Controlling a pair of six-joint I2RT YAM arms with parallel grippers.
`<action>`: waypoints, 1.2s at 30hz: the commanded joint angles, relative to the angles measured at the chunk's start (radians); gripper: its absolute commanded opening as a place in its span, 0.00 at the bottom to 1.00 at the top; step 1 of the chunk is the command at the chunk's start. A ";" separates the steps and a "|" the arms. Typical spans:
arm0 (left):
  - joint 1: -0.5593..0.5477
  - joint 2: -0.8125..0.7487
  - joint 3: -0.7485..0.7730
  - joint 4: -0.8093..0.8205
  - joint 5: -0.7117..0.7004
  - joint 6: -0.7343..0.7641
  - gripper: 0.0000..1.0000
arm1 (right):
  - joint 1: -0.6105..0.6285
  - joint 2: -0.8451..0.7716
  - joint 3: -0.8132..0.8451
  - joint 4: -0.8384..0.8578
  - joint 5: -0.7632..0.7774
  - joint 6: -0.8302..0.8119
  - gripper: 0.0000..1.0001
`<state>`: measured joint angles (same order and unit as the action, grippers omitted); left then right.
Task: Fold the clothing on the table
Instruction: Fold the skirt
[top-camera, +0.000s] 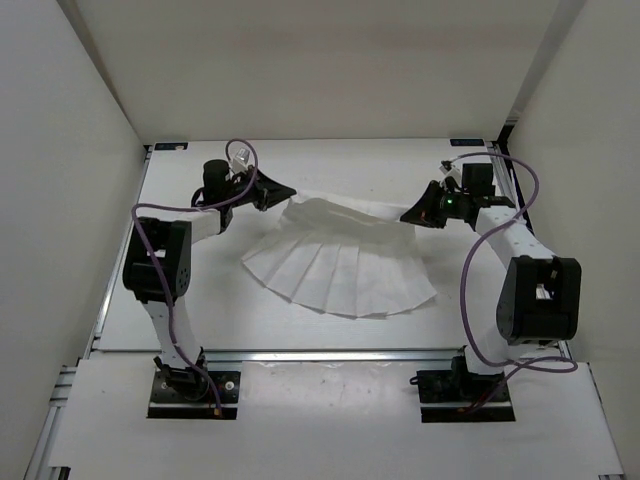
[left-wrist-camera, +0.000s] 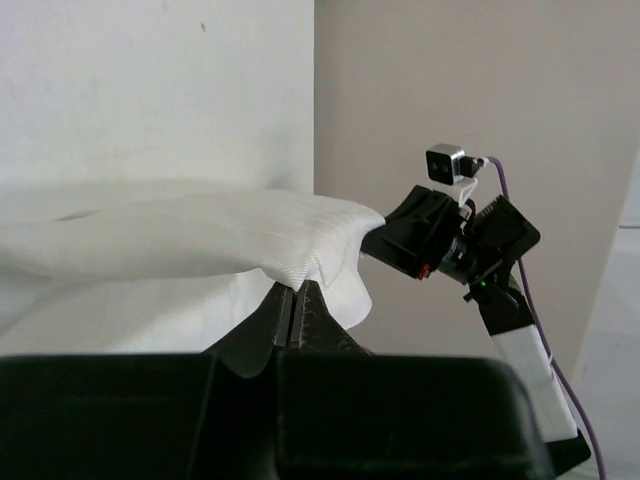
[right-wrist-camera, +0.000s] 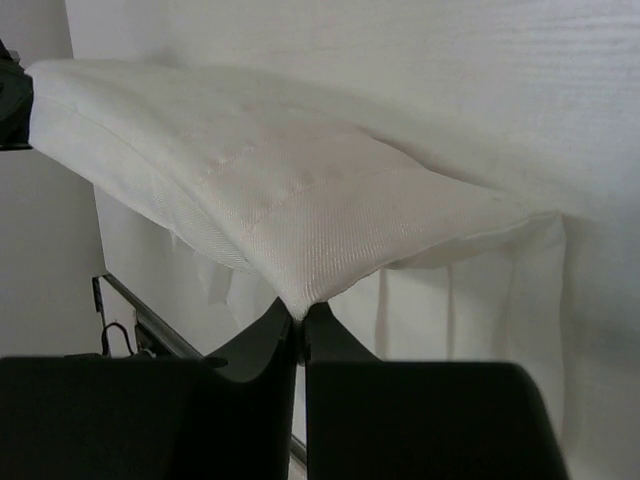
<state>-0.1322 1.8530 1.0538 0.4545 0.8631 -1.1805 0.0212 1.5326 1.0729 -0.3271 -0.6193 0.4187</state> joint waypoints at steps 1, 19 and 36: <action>0.008 0.056 0.132 0.009 -0.096 0.018 0.00 | -0.007 0.058 0.110 0.086 0.015 -0.006 0.00; 0.100 -0.256 -0.254 -0.371 -0.044 0.369 0.00 | 0.124 -0.209 -0.174 -0.472 -0.037 -0.072 0.00; 0.068 -0.411 -0.284 -0.870 -0.339 0.748 0.00 | 0.266 -0.253 -0.421 -0.685 -0.036 -0.153 0.00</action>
<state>-0.1165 1.5429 0.7586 -0.3912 0.7387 -0.5301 0.2817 1.2911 0.6777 -0.7982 -0.7395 0.3271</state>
